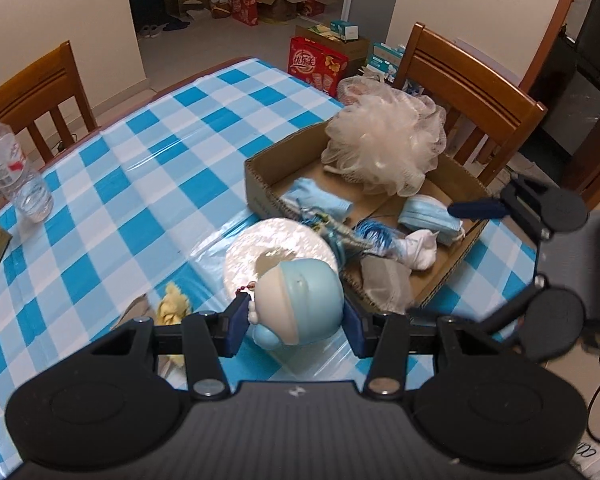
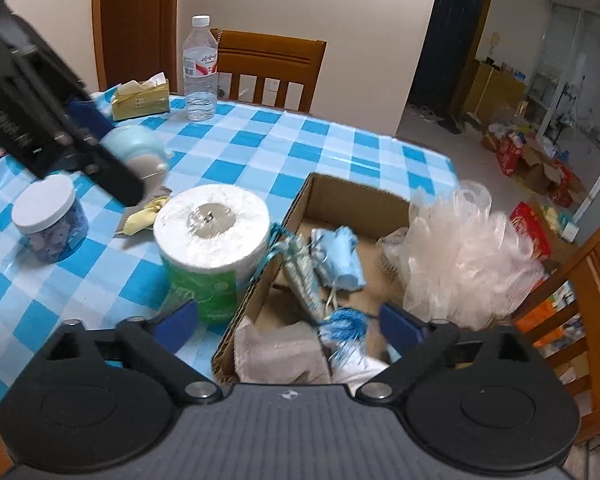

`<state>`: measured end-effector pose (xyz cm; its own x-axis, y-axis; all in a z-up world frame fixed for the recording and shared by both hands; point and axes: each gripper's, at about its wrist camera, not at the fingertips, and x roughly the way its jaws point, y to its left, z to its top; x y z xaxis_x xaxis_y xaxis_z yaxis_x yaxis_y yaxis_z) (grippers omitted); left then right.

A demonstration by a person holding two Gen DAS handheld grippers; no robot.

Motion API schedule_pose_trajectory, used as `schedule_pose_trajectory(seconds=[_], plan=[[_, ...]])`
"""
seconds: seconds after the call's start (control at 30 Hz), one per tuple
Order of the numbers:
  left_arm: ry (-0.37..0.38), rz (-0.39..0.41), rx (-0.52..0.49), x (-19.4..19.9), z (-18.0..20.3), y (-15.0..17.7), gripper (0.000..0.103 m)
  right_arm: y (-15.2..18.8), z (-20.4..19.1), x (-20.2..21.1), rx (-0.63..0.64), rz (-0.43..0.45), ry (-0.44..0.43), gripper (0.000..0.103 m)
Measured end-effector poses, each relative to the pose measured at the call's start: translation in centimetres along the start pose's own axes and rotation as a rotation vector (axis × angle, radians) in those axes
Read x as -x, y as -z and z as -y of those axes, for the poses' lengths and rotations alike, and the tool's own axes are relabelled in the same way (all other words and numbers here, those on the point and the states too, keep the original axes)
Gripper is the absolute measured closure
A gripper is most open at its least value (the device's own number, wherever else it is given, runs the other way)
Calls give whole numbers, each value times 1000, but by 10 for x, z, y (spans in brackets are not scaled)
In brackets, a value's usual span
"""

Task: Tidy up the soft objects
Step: 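Carry the toy figure and grey pouch over the cardboard box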

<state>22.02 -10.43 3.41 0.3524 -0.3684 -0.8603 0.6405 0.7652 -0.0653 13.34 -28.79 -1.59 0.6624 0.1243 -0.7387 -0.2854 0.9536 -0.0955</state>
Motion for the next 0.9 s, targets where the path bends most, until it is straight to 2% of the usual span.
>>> schedule_pose_trajectory(seconds=[0.23, 0.53, 0.6, 0.63, 0.67, 0.73, 0.83, 0.9], plan=[[22, 12, -40, -18, 22, -24, 55, 18, 6, 7, -59, -18, -20, 0], [77, 47, -105, -42, 60, -64, 55, 28, 20, 18, -112, 1, 15, 0], [77, 52, -110, -47, 64, -71, 50, 29, 25, 20, -130, 8, 19, 0], [76, 55, -112, -51, 66, -74, 39, 30, 26, 20, -137, 11, 19, 0], [77, 64, -117, -54, 68, -77, 19, 31, 28, 20, -143, 14, 24, 0], [62, 77, -121, -59, 70, -80, 5, 31, 30, 20, -152, 15, 32, 0], [43, 115, -97, -60, 67, -78, 5, 32, 33, 19, -166, 20, 38, 0], [42, 110, -78, -59, 63, -75, 4, 32, 34, 19, -173, 23, 40, 0]])
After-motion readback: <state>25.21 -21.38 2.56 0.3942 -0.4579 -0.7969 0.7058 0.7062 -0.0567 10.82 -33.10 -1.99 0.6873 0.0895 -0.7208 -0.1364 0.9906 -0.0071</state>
